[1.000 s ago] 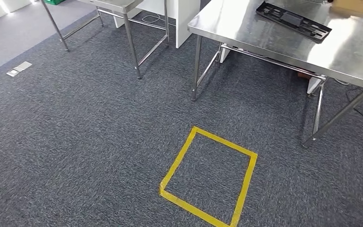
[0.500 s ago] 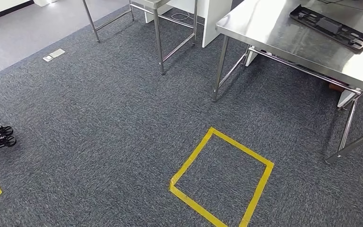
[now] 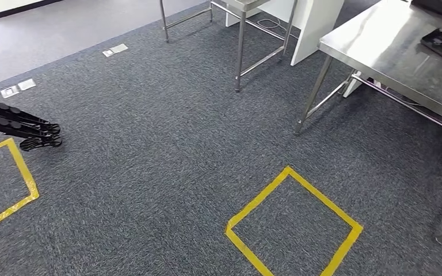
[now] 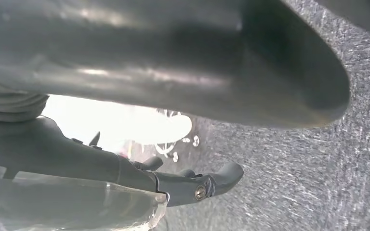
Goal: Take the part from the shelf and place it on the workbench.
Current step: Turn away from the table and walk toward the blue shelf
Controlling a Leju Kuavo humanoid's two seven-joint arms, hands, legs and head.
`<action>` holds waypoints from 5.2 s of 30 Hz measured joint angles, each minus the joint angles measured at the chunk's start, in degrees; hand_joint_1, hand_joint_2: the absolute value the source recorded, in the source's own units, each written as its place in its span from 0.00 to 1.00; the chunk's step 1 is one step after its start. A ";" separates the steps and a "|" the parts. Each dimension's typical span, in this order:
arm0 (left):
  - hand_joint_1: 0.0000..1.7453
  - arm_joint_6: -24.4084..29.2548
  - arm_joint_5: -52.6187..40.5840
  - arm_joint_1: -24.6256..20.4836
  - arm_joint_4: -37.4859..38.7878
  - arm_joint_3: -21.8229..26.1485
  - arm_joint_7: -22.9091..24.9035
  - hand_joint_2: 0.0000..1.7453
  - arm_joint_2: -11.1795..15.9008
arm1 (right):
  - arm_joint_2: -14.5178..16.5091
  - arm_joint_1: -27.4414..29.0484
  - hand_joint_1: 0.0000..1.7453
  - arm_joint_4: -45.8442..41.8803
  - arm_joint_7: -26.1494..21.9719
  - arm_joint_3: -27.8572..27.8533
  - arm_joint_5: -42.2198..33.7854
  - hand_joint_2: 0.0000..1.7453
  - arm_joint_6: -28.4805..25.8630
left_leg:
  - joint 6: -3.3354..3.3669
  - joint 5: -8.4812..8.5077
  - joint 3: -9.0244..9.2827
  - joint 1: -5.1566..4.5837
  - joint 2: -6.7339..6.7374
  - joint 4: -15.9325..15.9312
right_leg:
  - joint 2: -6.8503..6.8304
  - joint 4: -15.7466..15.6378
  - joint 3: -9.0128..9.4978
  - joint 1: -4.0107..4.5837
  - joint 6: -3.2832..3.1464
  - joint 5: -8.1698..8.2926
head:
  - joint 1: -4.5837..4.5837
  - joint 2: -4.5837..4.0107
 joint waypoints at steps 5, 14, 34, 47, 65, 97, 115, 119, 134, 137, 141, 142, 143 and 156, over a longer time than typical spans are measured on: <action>0.00 -0.74 0.18 0.32 0.02 0.61 0.38 0.00 -0.04 | -0.10 -0.06 0.00 0.07 0.15 0.02 0.78 0.00 0.23 | -1.64 -0.30 -1.13 0.13 -0.38 0.84 | -1.24 -2.25 0.93 0.19 -1.96 1.21 | -0.09 0.00; 0.00 -2.28 0.32 0.23 0.01 0.91 1.50 0.00 -0.02 | -0.40 0.15 0.00 0.13 0.72 0.11 1.93 0.00 1.29 | -2.60 -2.63 -3.45 0.50 8.06 7.14 | -7.61 -2.40 1.27 0.36 -2.77 0.66 | -1.06 0.00; 0.00 -3.80 -4.27 -0.21 -0.01 -0.74 2.64 0.00 -0.37 | -0.70 0.03 0.00 0.24 -1.83 -0.39 0.36 0.00 3.06 | -1.43 0.35 -1.27 0.08 -1.97 0.42 | 0.64 -1.26 -0.23 0.24 -1.18 1.10 | -0.10 0.00; 0.00 -5.54 -5.96 -0.41 0.00 -2.82 1.76 0.00 0.00 | 0.29 0.57 0.00 0.23 -3.70 -3.55 -4.68 0.00 4.95 | -1.87 -1.66 0.14 -0.06 9.79 1.29 | -8.75 -1.57 0.57 1.21 -2.23 0.34 | -0.88 0.01; 0.00 -9.16 -10.00 -0.36 0.02 -8.82 3.07 0.00 0.81 | 2.77 1.80 0.00 0.23 -4.89 -11.90 -9.51 0.00 2.22 | -1.77 -0.17 -0.95 0.25 -2.40 0.47 | 0.78 -0.74 -0.96 -0.02 -1.29 1.48 | -0.19 0.01; 0.00 5.44 -1.67 -1.04 5.41 -1.92 -3.70 0.00 1.66 | 1.17 0.96 0.00 0.23 -7.70 -8.76 -3.18 0.00 3.76 | -1.84 -1.38 -0.85 -0.08 -0.19 1.41 | -0.88 -1.18 -0.89 0.12 -2.15 2.05 | -0.31 0.00; 0.00 -5.78 -0.72 -0.62 0.84 -1.26 -2.86 0.00 0.14 | 1.20 0.79 0.00 0.14 -8.51 -9.05 -2.76 0.00 1.91 | 0.38 -0.54 0.67 0.15 5.42 -0.45 | -3.61 8.16 -3.88 0.52 -1.64 -4.01 | -0.39 0.01; 0.00 -6.16 -0.75 -0.56 0.80 -1.26 -3.17 0.00 0.16 | 1.08 0.98 0.00 0.15 -8.58 -9.15 -2.65 0.00 1.64 | 0.38 -0.47 0.70 0.19 1.81 -0.32 | -2.51 12.72 -6.85 0.11 -0.43 -3.81 | -0.22 0.02; 0.00 -10.18 -0.76 -0.11 0.44 -1.26 -5.17 0.00 1.32 | 1.33 1.26 0.00 0.19 -8.73 -9.66 -2.21 0.00 1.46 | -2.58 -7.39 -7.09 0.26 5.65 15.20 | -6.48 -0.72 -1.60 0.51 -2.91 1.98 | -1.12 0.00; 0.00 -8.85 -0.69 -0.19 0.43 -1.26 -4.72 0.00 1.34 | 1.35 1.11 0.00 0.19 -8.79 -9.80 -2.20 0.00 1.24 | -1.59 -2.79 -1.03 -0.18 9.04 4.30 | -8.42 -0.71 -1.22 0.89 -2.80 1.71 | -1.14 0.00; 0.00 -7.87 -0.69 -0.49 0.42 -1.26 -4.17 0.00 1.01 | 1.28 0.77 0.00 0.16 -9.06 -9.97 -2.20 0.00 1.17 | -0.34 -1.78 0.52 -0.85 8.83 0.58 | -10.82 -0.88 -0.70 1.25 -1.84 1.38 | -0.95 0.00; 0.00 -7.81 -0.69 -0.45 0.42 -1.26 -4.12 0.00 0.91 | 1.24 0.68 0.00 0.14 -9.11 -9.99 -2.20 0.00 1.14 | -0.05 -1.48 0.68 -0.72 8.08 0.20 | -10.41 -0.64 -0.65 1.19 -1.56 1.10 | -0.92 0.00; 0.00 -7.75 -0.69 -0.44 0.42 -1.26 -4.09 0.00 0.81 | 1.20 0.65 0.00 0.13 -9.15 -10.02 -2.20 0.00 1.11 | 0.25 -1.13 0.85 -0.50 7.34 -0.17 | -9.16 0.43 -1.01 1.13 -1.40 0.37 | -0.81 0.00; 0.00 -8.04 -1.02 -0.38 0.39 -1.30 -4.37 0.00 0.51 | 1.01 0.98 0.00 0.19 -9.22 -10.43 -2.39 0.00 1.05 | -1.14 -0.55 0.17 0.05 -2.23 0.07 | -0.06 -0.82 -1.32 -0.17 -0.69 2.00 | 0.00 0.00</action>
